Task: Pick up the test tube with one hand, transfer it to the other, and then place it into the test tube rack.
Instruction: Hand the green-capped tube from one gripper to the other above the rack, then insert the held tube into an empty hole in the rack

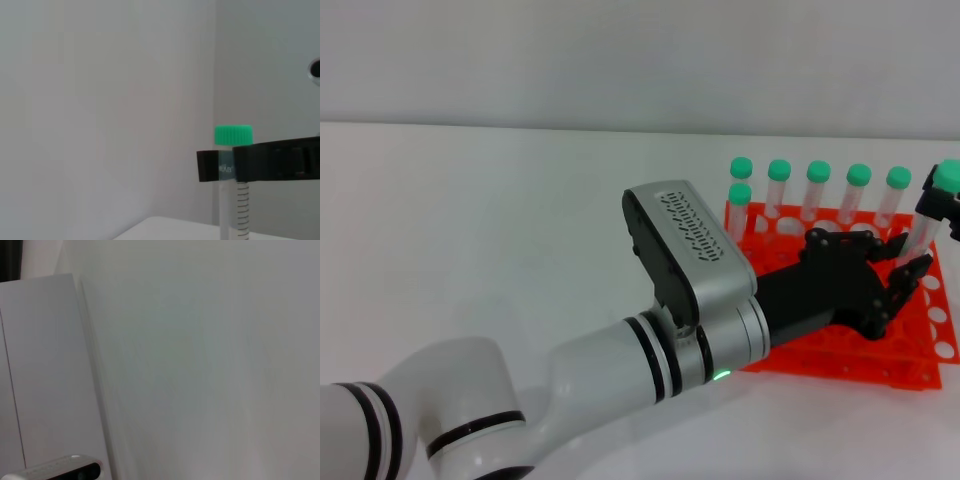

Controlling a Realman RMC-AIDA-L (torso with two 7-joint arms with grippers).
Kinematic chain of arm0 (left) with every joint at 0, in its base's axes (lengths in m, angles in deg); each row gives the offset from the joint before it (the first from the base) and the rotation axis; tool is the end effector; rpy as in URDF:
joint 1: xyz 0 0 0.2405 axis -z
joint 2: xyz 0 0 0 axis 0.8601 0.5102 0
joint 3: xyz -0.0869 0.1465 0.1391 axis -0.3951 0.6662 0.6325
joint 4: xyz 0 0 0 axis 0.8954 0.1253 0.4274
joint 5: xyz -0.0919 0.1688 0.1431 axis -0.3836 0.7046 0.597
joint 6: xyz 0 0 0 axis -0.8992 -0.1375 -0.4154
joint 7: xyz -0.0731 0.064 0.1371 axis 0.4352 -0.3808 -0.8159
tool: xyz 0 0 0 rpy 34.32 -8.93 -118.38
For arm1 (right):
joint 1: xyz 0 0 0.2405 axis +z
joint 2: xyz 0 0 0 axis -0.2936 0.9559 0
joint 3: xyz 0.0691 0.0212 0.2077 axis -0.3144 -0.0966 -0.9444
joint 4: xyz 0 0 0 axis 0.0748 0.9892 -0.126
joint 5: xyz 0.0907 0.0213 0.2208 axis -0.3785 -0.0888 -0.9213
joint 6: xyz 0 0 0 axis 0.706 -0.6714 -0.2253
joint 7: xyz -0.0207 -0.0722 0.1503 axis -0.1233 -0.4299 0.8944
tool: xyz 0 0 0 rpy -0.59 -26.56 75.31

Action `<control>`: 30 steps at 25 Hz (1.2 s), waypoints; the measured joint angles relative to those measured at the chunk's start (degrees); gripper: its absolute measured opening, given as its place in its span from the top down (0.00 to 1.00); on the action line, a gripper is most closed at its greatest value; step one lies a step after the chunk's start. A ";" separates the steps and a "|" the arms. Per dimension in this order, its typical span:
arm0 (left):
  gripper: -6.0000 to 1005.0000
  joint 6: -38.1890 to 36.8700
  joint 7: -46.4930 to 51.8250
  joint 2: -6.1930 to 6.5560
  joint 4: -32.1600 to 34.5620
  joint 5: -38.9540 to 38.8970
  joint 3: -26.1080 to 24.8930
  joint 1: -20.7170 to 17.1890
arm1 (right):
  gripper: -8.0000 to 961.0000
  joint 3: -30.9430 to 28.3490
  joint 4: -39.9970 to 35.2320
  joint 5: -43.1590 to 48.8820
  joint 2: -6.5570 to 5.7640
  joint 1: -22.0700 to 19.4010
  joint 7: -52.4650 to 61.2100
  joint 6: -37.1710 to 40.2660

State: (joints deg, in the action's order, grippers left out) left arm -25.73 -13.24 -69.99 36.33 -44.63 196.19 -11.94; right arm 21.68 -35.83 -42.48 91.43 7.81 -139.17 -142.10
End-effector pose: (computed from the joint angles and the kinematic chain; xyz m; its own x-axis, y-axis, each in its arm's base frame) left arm -0.0700 0.3165 -0.1948 0.7317 0.0251 0.6812 0.3065 -0.9047 -0.2959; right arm 0.2356 0.3378 0.0823 0.5929 -0.0864 -0.8006 -0.4175 -0.8831 -0.2139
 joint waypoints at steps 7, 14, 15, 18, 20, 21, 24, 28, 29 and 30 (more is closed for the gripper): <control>0.80 -0.25 -0.39 0.00 0.36 0.10 -0.21 -0.79 | 0.76 -0.42 0.00 -0.02 -0.04 -0.19 -0.70 0.00; 0.79 -0.41 -0.67 -0.01 0.09 0.14 -0.49 -1.36 | 0.77 -0.44 0.01 -0.16 -0.08 -0.20 -1.24 -0.27; 0.79 -0.38 -1.13 0.00 -0.02 0.13 -0.50 -1.43 | 0.77 -0.44 0.03 -0.29 -0.10 -0.23 -1.24 -0.34; 0.79 -0.23 -3.02 0.03 -0.23 0.10 -0.46 -1.88 | 0.77 -0.46 0.07 -0.71 -0.16 -0.27 -1.24 -0.67; 0.79 -0.23 -4.41 0.02 -0.23 0.10 -0.46 -2.31 | 0.77 -0.48 0.07 -0.74 -0.16 -0.28 -1.24 -0.70; 0.75 -0.22 -5.23 0.02 -0.23 0.10 -0.47 -2.54 | 0.77 -0.50 0.07 -0.76 -0.14 -0.28 -1.24 -0.70; 0.63 -0.26 -9.19 0.00 -0.26 -0.03 -0.64 -4.26 | 0.77 -1.20 0.16 -0.79 -0.07 -0.28 -1.25 -0.69; 0.47 -2.64 -14.29 -0.01 -0.25 -0.36 -2.33 -8.42 | 0.77 -2.69 0.36 -0.80 0.08 -0.53 -1.32 -0.30; 0.43 -4.28 -15.51 -0.01 -0.29 -0.41 -3.42 -10.42 | 0.77 -3.21 0.36 -0.80 0.12 -0.69 -1.33 -0.20; 0.40 -5.68 -16.00 0.00 -0.31 -0.55 -4.48 -11.88 | 0.78 -3.70 0.38 -0.80 0.15 -0.80 -1.34 -0.07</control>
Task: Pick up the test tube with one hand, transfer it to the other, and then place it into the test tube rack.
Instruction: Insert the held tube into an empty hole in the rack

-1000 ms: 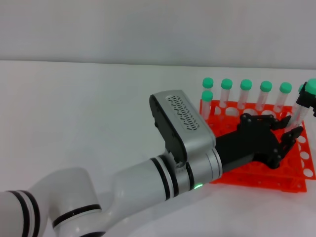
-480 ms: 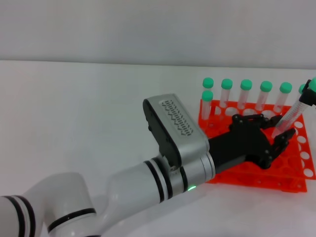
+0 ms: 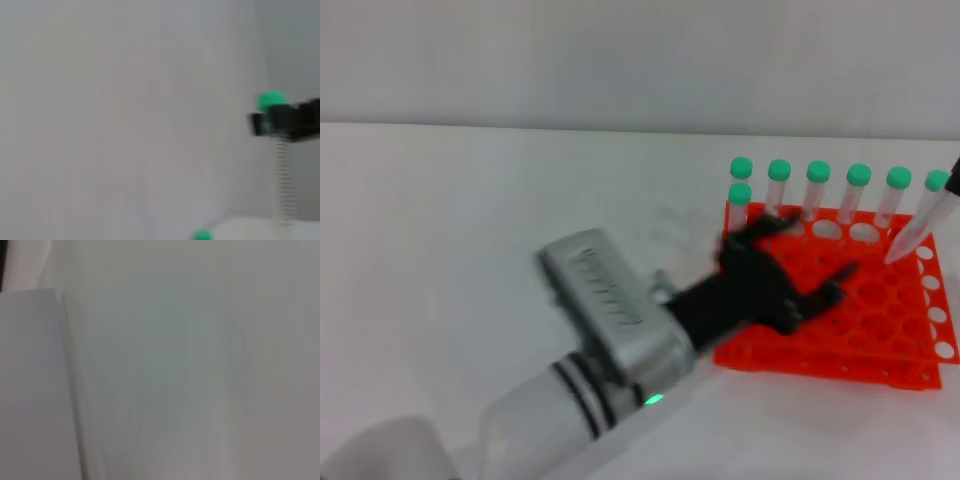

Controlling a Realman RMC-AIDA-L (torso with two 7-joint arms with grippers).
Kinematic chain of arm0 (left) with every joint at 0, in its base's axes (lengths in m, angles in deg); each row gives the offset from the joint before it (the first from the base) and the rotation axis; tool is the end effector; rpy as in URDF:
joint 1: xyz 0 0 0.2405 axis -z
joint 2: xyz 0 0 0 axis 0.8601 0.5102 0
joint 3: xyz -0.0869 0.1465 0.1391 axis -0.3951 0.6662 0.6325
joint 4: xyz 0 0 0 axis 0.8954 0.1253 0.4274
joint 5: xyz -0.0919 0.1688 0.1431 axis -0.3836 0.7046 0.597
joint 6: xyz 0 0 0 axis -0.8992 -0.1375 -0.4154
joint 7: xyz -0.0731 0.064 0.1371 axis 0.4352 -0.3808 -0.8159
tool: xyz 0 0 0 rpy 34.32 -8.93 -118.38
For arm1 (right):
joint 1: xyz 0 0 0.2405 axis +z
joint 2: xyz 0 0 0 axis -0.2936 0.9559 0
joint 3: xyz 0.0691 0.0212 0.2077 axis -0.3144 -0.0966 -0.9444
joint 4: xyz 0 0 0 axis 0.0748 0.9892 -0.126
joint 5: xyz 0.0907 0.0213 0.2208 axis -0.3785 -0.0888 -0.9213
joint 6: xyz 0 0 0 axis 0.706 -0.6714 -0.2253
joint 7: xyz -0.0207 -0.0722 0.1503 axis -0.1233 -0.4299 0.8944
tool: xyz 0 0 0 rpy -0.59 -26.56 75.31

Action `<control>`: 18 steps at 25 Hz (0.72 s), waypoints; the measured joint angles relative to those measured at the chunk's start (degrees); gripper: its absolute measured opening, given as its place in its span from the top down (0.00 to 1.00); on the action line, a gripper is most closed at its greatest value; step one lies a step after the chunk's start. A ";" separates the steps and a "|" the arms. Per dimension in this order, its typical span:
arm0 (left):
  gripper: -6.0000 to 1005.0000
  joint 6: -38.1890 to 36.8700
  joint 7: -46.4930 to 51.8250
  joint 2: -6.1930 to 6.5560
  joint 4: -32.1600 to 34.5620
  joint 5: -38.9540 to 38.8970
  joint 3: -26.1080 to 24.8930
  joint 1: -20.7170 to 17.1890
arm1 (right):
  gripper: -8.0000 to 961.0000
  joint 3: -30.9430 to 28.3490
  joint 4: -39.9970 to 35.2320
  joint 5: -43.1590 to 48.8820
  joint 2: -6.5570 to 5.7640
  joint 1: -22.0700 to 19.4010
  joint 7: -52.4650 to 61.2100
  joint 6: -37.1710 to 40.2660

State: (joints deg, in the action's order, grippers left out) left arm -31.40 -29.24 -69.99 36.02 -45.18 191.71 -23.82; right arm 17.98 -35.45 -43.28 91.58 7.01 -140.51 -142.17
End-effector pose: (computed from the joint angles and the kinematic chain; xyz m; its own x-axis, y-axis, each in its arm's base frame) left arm -0.1185 0.3140 -0.1718 0.7439 -0.1124 0.6587 0.3317 -0.7937 -0.5100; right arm 0.2435 0.3373 0.0948 0.5668 -0.0402 -0.8229 -0.4479 -0.8533 -0.2668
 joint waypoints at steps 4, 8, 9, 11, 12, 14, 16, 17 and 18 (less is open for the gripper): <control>0.27 -6.23 -0.61 0.29 -0.66 0.09 -4.70 -6.79 | 0.78 -0.91 0.05 0.00 0.48 0.39 -0.19 0.84; 0.16 -12.05 0.44 0.46 -4.07 -0.31 -9.82 -12.50 | 0.78 -0.48 0.04 0.49 2.81 2.82 -2.56 3.00; 0.13 -13.28 0.77 0.47 -4.72 -0.84 -10.99 -13.85 | 0.78 -0.14 0.02 0.73 3.54 3.63 -3.03 4.03; 0.12 -15.68 1.32 0.53 -5.91 -2.62 -12.25 -16.15 | 0.78 0.94 0.47 0.98 4.25 5.20 -3.58 6.62; 0.12 -16.78 1.48 0.56 -6.56 -3.90 -12.43 -16.88 | 0.78 1.77 1.14 1.00 4.34 6.08 -3.85 7.95; 0.11 -18.75 1.58 0.59 -8.20 -6.70 -12.50 -18.19 | 0.78 3.68 2.96 0.93 4.40 8.07 -4.81 10.63; 0.11 -20.14 1.61 0.59 -9.49 -9.19 -12.51 -19.40 | 0.78 5.33 4.48 0.86 4.50 9.80 -6.55 13.16; 0.11 -20.52 1.62 0.61 -9.90 -10.13 -12.53 -19.77 | 0.78 5.90 4.88 0.84 4.54 10.38 -7.17 14.11; 0.11 -21.01 1.64 0.60 -10.39 -11.20 -12.53 -20.37 | 0.78 6.69 5.14 0.82 4.58 10.99 -7.75 15.57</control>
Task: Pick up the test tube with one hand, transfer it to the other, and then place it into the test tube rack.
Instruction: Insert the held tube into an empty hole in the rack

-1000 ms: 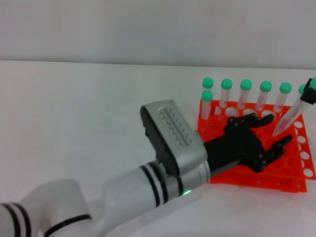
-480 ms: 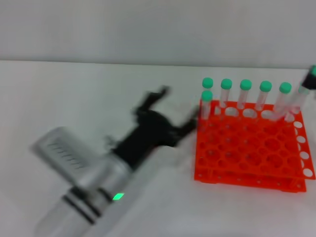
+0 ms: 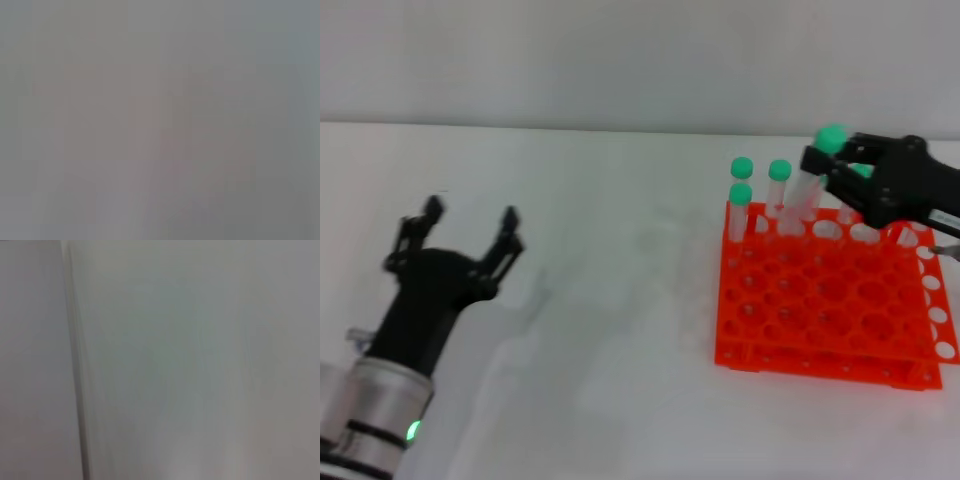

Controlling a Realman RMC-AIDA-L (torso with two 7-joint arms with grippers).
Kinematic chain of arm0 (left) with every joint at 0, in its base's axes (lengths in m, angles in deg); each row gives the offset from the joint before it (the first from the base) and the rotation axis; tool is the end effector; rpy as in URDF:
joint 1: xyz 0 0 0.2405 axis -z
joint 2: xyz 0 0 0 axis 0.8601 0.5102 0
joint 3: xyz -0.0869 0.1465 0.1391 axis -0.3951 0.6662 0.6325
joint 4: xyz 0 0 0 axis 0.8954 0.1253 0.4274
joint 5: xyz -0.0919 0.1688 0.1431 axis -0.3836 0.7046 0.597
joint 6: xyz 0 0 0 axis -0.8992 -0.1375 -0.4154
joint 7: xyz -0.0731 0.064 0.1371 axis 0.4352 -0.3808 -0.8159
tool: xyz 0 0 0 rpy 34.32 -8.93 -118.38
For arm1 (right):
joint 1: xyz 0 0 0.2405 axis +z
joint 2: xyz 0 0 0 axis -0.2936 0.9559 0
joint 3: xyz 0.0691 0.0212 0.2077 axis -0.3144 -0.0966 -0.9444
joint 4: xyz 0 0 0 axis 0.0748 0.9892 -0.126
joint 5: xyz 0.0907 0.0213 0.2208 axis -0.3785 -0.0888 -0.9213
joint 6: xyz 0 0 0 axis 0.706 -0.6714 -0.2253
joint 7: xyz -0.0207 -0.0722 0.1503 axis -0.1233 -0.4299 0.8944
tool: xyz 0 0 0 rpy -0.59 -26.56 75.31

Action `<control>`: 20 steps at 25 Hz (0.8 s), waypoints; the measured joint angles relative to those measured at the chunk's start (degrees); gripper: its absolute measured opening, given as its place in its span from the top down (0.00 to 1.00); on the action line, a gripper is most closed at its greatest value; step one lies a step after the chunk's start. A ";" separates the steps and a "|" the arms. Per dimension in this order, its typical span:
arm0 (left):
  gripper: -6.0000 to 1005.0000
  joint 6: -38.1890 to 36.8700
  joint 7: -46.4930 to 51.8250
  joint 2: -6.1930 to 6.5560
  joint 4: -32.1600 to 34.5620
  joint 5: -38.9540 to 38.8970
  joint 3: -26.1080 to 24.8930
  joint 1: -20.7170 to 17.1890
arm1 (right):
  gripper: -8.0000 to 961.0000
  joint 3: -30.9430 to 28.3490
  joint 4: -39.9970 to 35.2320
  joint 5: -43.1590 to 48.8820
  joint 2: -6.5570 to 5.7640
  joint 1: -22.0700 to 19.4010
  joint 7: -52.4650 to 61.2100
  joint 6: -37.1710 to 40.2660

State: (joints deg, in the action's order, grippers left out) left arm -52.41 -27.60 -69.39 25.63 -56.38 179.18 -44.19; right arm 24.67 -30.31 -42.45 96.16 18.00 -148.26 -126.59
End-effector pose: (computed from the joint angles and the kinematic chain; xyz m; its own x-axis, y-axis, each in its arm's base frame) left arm -0.2735 0.3015 -0.0566 0.6387 -0.1297 0.7585 0.7227 -0.2373 -0.6492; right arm 0.1944 0.3923 0.0225 0.6612 -0.0227 -0.7499 -0.3921 -0.8626 -0.3196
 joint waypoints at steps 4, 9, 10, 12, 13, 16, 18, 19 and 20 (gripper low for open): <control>0.11 -0.37 1.18 0.09 -0.87 -2.87 -0.03 -1.26 | 0.78 2.16 0.36 -0.06 0.14 1.27 -0.63 3.90; 0.11 -0.62 2.10 0.11 -1.25 -3.28 0.00 -1.50 | 0.78 4.09 0.37 -0.07 0.39 1.99 -1.20 7.71; 0.11 -0.65 2.10 0.10 -1.27 -3.37 -0.02 -1.49 | 0.78 4.77 0.37 -0.19 0.44 2.20 -1.21 8.50; 0.11 -0.34 2.18 0.09 -1.32 -3.57 -0.05 -1.06 | 0.78 6.26 0.37 -0.64 0.48 2.62 -1.31 10.51; 0.11 -0.34 2.18 0.09 -1.32 -3.57 -0.05 -1.06 | 0.78 6.56 0.37 -0.76 0.51 2.74 -1.46 10.99; 0.11 0.27 2.71 0.09 -1.35 -3.64 -0.06 -0.52 | 0.78 6.99 0.49 -0.85 0.75 3.31 -2.05 12.84; 0.11 0.38 2.87 0.09 -1.37 -3.65 -0.07 -0.28 | 0.78 7.05 1.16 -1.00 0.81 3.73 -2.52 13.85; 0.11 0.39 2.87 0.09 -1.37 -3.65 -0.07 -0.26 | 0.78 7.08 1.70 -1.12 0.81 4.00 -2.88 14.25; 0.11 0.39 2.87 0.09 -1.38 -3.67 -0.09 -0.24 | 0.78 7.09 2.27 -1.30 0.79 4.28 -3.25 14.64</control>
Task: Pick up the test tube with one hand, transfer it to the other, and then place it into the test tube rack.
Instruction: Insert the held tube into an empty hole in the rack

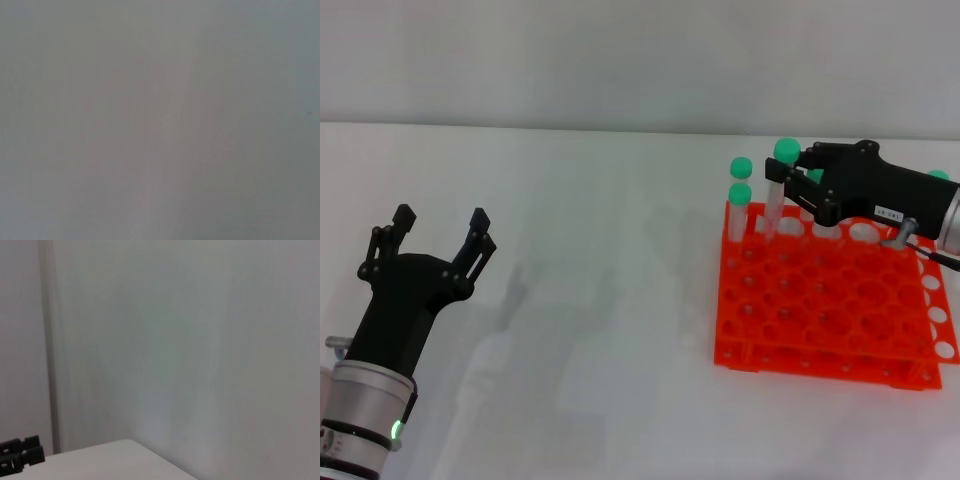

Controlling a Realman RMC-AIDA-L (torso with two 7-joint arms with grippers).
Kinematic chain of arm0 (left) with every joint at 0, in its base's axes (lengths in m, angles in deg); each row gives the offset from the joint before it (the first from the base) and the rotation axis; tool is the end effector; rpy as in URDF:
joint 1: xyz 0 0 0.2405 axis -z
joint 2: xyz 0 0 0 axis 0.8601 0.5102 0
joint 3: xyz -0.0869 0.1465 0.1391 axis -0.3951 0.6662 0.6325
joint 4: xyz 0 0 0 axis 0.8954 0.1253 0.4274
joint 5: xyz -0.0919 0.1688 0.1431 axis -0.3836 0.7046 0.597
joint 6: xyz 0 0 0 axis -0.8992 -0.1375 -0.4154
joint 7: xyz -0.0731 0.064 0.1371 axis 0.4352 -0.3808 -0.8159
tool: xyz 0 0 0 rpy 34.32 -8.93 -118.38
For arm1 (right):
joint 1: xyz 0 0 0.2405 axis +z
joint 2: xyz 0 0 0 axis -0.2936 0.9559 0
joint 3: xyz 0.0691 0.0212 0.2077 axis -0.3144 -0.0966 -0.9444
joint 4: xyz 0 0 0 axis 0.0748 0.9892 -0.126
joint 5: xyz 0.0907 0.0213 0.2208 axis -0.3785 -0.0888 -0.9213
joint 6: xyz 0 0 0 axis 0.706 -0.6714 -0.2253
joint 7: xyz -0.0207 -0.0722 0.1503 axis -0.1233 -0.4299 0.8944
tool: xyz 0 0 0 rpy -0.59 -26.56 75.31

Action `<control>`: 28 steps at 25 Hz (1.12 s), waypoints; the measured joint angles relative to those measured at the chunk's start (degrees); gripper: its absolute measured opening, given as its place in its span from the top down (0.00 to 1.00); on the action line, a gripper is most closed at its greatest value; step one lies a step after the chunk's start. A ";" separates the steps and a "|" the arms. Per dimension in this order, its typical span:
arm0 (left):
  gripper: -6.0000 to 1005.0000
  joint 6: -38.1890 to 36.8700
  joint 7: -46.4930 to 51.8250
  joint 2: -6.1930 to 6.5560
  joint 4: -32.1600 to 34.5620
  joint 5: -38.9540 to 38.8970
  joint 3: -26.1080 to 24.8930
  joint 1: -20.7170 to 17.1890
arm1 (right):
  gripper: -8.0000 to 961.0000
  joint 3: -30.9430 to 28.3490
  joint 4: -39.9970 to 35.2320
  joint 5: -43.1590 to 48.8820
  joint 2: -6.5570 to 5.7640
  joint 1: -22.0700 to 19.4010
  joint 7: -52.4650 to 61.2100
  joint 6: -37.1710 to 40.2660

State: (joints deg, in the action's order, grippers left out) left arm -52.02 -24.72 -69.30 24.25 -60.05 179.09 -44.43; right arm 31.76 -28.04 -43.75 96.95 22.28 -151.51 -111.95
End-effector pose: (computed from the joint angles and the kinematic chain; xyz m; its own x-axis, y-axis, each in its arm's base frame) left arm -0.2903 0.3014 -0.0480 0.6088 -0.1016 0.7868 0.7682 -0.1720 -0.6167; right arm 0.1895 0.4223 -0.0116 0.7741 -0.0470 -0.6313 -0.3882 -0.8229 -0.4148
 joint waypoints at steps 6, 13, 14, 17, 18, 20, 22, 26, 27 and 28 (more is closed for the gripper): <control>0.11 0.04 0.00 0.00 0.00 -0.22 -0.09 0.05 | 0.78 0.02 1.19 -0.33 -0.10 0.72 -0.86 1.48; 0.11 0.05 0.00 0.05 -0.02 -0.90 -0.15 0.23 | 0.78 0.11 1.67 -0.35 -0.05 0.78 -0.96 2.45; 0.11 0.05 0.01 0.05 -0.05 -0.90 -0.15 0.28 | 0.78 0.11 1.76 -0.34 -0.05 0.77 -0.96 2.52; 0.11 0.05 0.00 0.07 -0.28 -0.90 -0.15 0.47 | 0.78 0.11 2.16 -0.35 -0.05 0.71 -0.96 2.85; 0.11 0.05 0.00 0.08 -0.41 -0.90 -0.15 0.55 | 0.78 0.11 2.30 -0.35 -0.05 0.70 -0.96 2.87; 0.11 0.05 0.01 0.09 -0.55 -0.90 -0.16 0.62 | 0.78 0.11 2.53 -0.35 -0.05 0.69 -1.06 2.99; 0.11 0.05 0.02 0.09 -0.55 -0.90 -0.15 0.64 | 0.78 0.15 2.82 -0.35 -0.02 0.62 -1.53 3.61; 0.11 0.05 0.17 0.09 -0.55 -0.90 -0.15 0.71 | 0.78 0.22 4.28 -0.78 0.05 0.67 -2.98 4.46; 0.11 0.05 0.24 0.09 -0.54 -0.90 -0.15 0.72 | 0.78 0.22 4.51 -0.83 0.05 0.72 -3.12 4.70; 0.11 0.05 0.31 0.09 -0.54 -0.90 -0.15 0.72 | 0.78 0.22 4.68 -0.84 0.05 0.77 -3.25 5.25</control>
State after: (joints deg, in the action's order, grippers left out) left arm -51.97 -24.42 -69.20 23.71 -60.94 178.94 -43.71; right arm 31.98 -23.36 -44.59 97.00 23.06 -154.75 -106.71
